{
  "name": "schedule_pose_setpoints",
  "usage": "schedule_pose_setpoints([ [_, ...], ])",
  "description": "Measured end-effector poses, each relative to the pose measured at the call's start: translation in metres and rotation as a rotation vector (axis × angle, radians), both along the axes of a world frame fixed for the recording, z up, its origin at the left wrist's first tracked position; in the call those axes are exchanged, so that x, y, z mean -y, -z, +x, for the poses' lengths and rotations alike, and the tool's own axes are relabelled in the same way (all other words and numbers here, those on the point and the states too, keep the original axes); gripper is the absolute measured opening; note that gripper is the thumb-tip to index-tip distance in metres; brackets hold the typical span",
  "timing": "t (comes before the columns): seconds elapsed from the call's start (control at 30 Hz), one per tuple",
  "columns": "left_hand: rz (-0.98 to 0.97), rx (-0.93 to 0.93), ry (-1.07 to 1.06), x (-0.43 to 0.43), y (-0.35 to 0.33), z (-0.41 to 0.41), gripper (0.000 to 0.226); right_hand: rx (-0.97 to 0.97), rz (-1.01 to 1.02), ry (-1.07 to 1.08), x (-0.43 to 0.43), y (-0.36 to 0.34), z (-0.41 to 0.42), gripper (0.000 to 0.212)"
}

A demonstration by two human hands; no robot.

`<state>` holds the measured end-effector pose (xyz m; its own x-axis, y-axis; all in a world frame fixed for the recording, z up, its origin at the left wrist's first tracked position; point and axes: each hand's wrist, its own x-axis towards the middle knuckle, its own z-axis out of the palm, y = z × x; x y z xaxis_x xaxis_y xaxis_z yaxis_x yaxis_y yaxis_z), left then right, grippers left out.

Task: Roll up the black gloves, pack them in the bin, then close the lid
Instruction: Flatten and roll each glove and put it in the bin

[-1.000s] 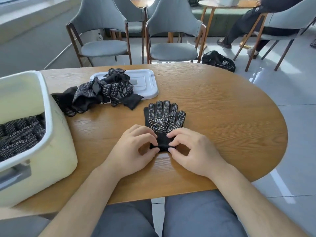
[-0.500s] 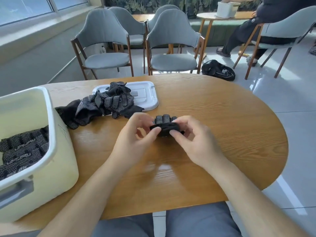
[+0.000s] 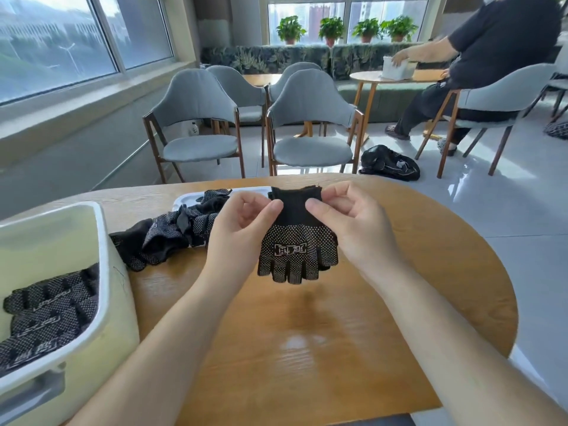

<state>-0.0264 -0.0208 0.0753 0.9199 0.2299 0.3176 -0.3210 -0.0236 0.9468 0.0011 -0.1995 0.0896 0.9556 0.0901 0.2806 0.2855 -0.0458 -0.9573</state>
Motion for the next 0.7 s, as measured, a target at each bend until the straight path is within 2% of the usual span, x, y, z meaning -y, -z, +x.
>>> schedule_pose_setpoints([
  [0.4, -0.13, -0.085, 0.041, 0.003, -0.01, 0.0, 0.017, -0.042, 0.092, -0.067, 0.005, -0.001, 0.0, 0.009],
  [0.7, -0.055, -0.058, 0.026, 0.005, -0.019, -0.005, 0.013, -0.016, 0.085, -0.086, 0.011, -0.008, -0.007, 0.01],
])
